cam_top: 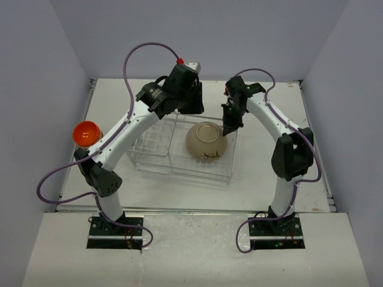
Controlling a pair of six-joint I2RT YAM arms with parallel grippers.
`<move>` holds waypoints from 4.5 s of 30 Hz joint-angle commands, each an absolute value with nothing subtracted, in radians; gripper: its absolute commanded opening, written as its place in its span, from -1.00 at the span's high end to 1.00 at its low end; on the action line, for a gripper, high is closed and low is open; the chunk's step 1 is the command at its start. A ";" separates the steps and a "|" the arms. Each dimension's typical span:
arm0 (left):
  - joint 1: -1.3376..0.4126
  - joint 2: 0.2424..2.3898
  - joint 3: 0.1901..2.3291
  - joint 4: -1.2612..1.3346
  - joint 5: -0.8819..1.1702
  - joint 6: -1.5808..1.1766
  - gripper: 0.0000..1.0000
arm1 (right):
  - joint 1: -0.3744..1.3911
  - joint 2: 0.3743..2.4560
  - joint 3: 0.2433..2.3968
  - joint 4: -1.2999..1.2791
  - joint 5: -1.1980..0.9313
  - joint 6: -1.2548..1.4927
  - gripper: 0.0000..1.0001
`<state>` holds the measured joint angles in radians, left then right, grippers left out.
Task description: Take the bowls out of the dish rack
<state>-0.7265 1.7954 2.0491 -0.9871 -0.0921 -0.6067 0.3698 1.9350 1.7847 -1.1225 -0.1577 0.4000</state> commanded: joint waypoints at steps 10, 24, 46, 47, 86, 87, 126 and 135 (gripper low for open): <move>-0.578 1.718 2.177 -1.210 -0.319 -0.626 0.43 | 0.432 1.996 1.850 -1.089 -0.365 0.387 1.00; -0.232 1.638 2.066 -1.295 -0.373 -0.644 0.66 | 0.475 2.121 2.074 -1.152 -0.520 0.388 1.00; -0.003 1.712 1.694 -1.068 -0.051 -0.703 1.00 | 0.449 1.943 1.810 -1.117 -0.302 0.436 1.00; -0.003 1.710 1.668 -1.016 -0.028 -0.701 1.00 | 0.449 1.953 1.816 -1.123 -0.307 0.434 1.00; -0.083 1.914 1.566 -0.890 0.250 -0.600 1.00 | 0.523 2.197 2.003 -1.094 -0.495 0.443 1.00; -0.086 1.911 1.562 -0.891 0.249 -0.601 1.00 | 0.528 2.212 2.031 -1.098 -0.499 0.446 1.00; -0.133 1.821 1.477 -0.870 0.299 -0.630 1.00 | 0.517 1.944 1.626 -0.661 -0.644 0.721 -0.98; -0.133 1.816 1.463 -0.868 0.293 -0.632 1.00 | 0.477 1.907 1.437 -0.392 -0.749 0.863 -0.98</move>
<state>-0.1017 1.8576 1.4746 -0.8627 0.2142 -0.6178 0.4973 1.9602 1.4841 -0.5388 -0.6792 0.7803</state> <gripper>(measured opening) 0.002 0.987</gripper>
